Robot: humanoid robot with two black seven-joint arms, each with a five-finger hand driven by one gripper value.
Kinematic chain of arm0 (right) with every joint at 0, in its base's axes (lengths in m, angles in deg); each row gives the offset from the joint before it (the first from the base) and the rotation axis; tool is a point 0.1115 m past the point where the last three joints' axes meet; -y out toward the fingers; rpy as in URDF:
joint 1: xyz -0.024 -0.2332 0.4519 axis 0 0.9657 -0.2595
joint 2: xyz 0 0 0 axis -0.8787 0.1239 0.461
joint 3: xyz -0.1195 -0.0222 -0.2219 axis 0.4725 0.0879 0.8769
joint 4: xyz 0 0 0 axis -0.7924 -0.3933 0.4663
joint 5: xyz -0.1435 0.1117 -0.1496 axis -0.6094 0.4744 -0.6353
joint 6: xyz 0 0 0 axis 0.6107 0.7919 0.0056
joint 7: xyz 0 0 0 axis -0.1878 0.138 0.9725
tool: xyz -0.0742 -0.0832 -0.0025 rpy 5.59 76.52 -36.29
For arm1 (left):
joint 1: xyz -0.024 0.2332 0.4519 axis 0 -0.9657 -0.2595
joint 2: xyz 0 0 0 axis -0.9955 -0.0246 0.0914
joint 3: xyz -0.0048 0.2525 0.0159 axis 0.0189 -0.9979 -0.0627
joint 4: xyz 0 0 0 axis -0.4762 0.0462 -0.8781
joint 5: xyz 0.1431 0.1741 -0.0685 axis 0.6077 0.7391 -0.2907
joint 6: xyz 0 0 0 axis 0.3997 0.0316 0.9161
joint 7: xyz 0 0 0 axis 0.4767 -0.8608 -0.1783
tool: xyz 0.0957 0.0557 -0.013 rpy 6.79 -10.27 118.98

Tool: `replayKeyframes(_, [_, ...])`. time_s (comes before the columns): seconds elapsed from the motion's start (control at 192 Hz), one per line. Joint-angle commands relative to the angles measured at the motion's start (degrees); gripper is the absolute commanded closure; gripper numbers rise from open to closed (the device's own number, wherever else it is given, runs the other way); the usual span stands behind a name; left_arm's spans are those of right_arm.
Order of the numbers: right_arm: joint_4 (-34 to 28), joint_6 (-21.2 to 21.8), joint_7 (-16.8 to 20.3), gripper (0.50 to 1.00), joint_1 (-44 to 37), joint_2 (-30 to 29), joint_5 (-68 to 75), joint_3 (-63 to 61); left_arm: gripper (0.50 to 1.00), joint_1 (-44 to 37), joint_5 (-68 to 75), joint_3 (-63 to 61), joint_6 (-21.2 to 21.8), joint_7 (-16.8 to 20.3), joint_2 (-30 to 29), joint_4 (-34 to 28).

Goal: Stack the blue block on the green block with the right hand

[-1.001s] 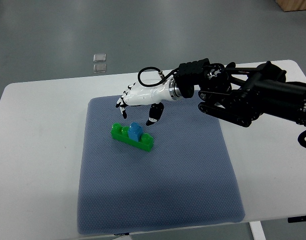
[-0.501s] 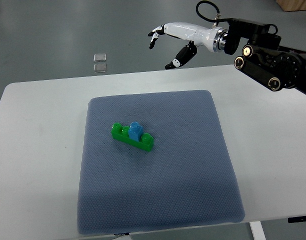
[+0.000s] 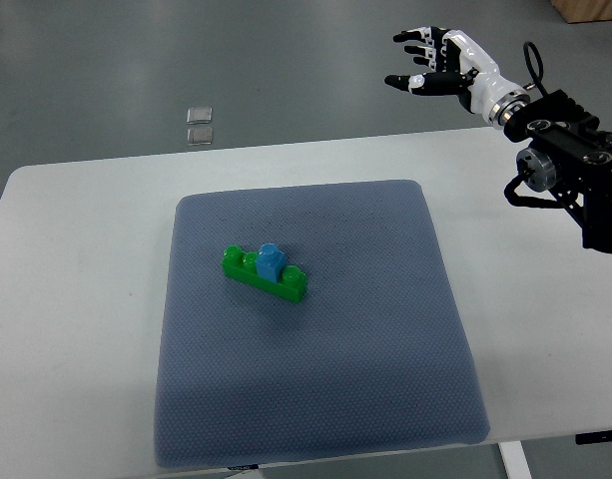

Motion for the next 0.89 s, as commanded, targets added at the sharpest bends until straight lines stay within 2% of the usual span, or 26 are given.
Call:
replayKeyframes(0.0, [0.6, -0.3, 0.18, 0.589, 2.15, -0.22, 13.66, 0.1, 0.5, 0.01, 0.0, 0.0, 0.0, 0.0, 0.0, 0.0])
replayKeyframes(0.094, [0.51, -0.21, 0.18, 0.589, 3.99, -1.36, 23.67, 0.19, 0.5, 0.01, 0.0, 0.0, 0.0, 0.0, 0.0, 0.0])
replayKeyframes(0.271, [0.42, 0.41, 0.18, 0.589, 6.1, -4.96, 32.29, -2.01, 0.5, 0.01, 0.0, 0.0, 0.0, 0.0, 0.0, 0.0])
replayKeyframes(0.433, [0.34, -0.21, 0.0, 0.589, 7.86, -6.99, 32.38, -7.02, 0.5, 0.01, 0.0, 0.0, 0.0, 0.0, 0.0, 0.0])
replayKeyframes(0.887, [0.34, -0.12, -0.88, 0.589, 8.47, -7.78, 30.89, -6.85, 0.5, 0.01, 0.0, 0.0, 0.0, 0.0, 0.0, 0.0])
